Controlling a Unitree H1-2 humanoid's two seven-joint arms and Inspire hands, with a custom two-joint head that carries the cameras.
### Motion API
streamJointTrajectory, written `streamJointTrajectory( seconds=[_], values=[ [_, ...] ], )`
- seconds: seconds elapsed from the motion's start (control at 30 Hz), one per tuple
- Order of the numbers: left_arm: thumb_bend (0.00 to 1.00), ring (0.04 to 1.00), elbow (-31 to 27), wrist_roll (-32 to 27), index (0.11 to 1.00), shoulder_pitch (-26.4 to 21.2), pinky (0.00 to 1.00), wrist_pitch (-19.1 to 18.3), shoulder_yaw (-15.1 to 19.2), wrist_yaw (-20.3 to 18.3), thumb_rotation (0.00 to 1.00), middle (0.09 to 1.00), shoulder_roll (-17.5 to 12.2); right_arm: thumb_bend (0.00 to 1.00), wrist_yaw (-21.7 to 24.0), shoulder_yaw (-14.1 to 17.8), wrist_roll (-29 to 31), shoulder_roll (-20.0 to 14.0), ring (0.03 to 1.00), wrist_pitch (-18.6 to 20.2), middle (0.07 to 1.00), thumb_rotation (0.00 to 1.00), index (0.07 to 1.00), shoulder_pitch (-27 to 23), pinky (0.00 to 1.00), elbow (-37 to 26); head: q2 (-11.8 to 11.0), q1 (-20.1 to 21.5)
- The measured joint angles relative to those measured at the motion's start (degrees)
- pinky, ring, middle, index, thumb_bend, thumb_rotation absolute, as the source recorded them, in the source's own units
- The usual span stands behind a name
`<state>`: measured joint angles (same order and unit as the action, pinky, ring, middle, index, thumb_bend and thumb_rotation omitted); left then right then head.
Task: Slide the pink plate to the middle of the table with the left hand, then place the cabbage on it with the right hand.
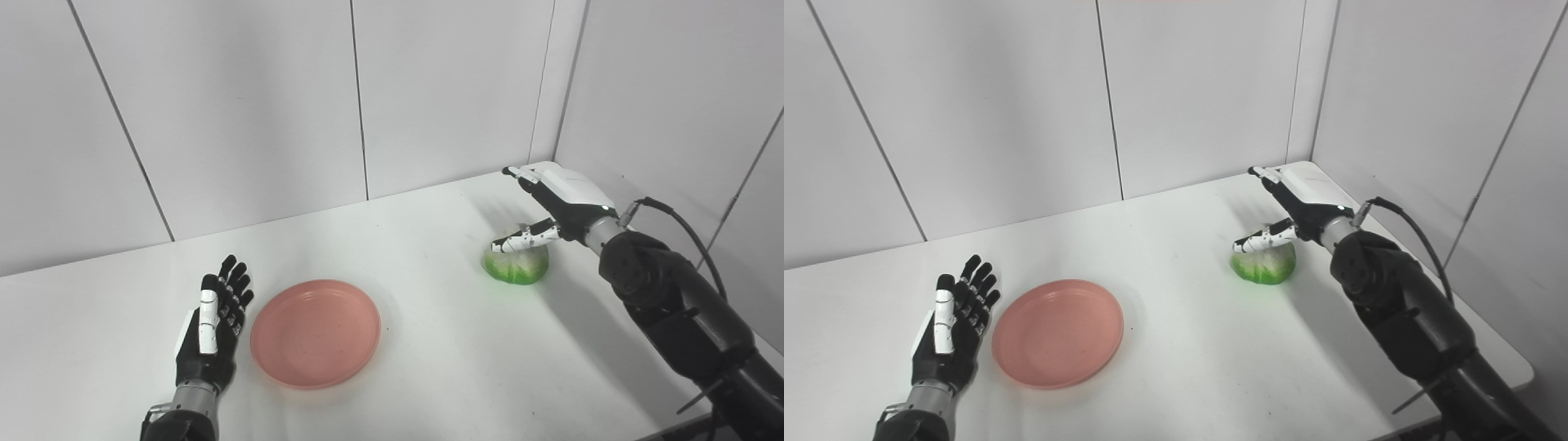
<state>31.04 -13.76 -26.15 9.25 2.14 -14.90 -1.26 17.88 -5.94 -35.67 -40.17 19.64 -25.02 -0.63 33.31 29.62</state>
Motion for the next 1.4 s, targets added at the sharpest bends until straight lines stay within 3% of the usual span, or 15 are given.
streamJointTrajectory(
  seconds=[0.37,0.77,0.83,0.87,0.97,1.0,1.07,1.1,1.13,1.27,1.4],
  values=[
    [0.82,1.000,-0.1,-0.7,0.964,0.0,1.00,0.4,0.5,-0.8,1.00,0.977,0.1,1.00,-1.7,-2.6,-2.8,0.8,0.928,-2.1,0.930,0.52,0.924,0.1,0.94,7.4,0.0,-0.5],
    [0.81,1.000,-0.7,-0.6,0.966,0.3,1.00,0.3,0.6,-0.8,1.00,0.976,0.1,1.00,-4.0,-2.4,0.7,6.4,0.897,-2.6,0.951,0.43,0.921,0.2,0.70,8.9,0.5,-0.9],
    [0.81,1.000,-0.7,-0.6,0.965,0.3,1.00,0.3,0.6,-0.8,1.00,0.974,0.2,1.00,-4.4,-2.2,1.4,6.5,0.881,-2.6,0.948,0.41,0.915,0.2,0.68,9.4,0.6,-0.8],
    [0.81,1.000,-0.7,-0.7,0.965,0.4,1.00,0.3,0.7,-0.8,1.00,0.972,0.2,0.99,-4.5,-2.1,1.8,6.5,0.818,-2.6,0.903,0.36,0.901,0.2,0.64,10.0,0.6,-0.8],
    [0.81,0.997,-0.8,-0.8,0.963,0.5,1.00,0.3,0.9,-0.8,1.00,0.967,0.2,0.90,-6.2,-1.9,2.1,6.9,0.644,-3.0,0.738,0.16,0.797,0.5,0.54,10.4,0.7,-1.0],
    [0.80,0.999,-0.8,-0.8,0.963,0.5,1.00,0.3,0.9,-0.8,1.00,0.966,0.2,0.76,-6.9,-1.7,2.4,7.2,0.553,-3.2,0.611,0.05,0.716,0.6,0.47,10.9,0.8,-1.1],
    [0.80,1.000,-1.2,-0.8,0.966,0.6,1.00,0.3,1.0,-0.8,1.00,0.967,0.3,0.61,-8.9,-0.9,3.1,8.2,0.481,-3.5,0.548,0.02,0.659,1.0,0.43,12.4,0.8,-1.1],
    [0.79,1.000,-1.4,-0.8,0.967,0.7,1.00,0.3,1.0,-0.8,1.00,0.970,0.3,0.55,-9.9,-0.7,3.2,8.7,0.437,-3.6,0.513,0.01,0.587,1.3,0.39,12.5,1.0,-1.1],
    [0.79,1.000,-1.5,-0.8,0.970,0.8,1.00,0.3,1.0,-0.8,1.00,0.975,0.2,0.53,-10.8,-0.6,3.3,9.0,0.423,-3.9,0.499,0.00,0.536,1.5,0.34,12.5,1.0,-1.1],
    [0.79,1.000,-2.0,-0.8,0.968,1.1,1.00,0.0,0.9,-0.8,1.00,0.976,0.3,0.52,-13.4,-0.7,3.2,9.2,0.434,-5.6,0.500,0.00,0.493,1.6,0.34,13.6,0.9,-1.2],
    [0.78,1.000,-2.1,-0.7,0.974,1.2,1.00,-0.2,0.8,-0.8,1.00,0.981,0.3,0.52,-14.9,-0.8,2.9,9.2,0.466,-6.0,0.517,0.00,0.454,1.6,0.43,13.9,0.9,-1.4]
  ],
)
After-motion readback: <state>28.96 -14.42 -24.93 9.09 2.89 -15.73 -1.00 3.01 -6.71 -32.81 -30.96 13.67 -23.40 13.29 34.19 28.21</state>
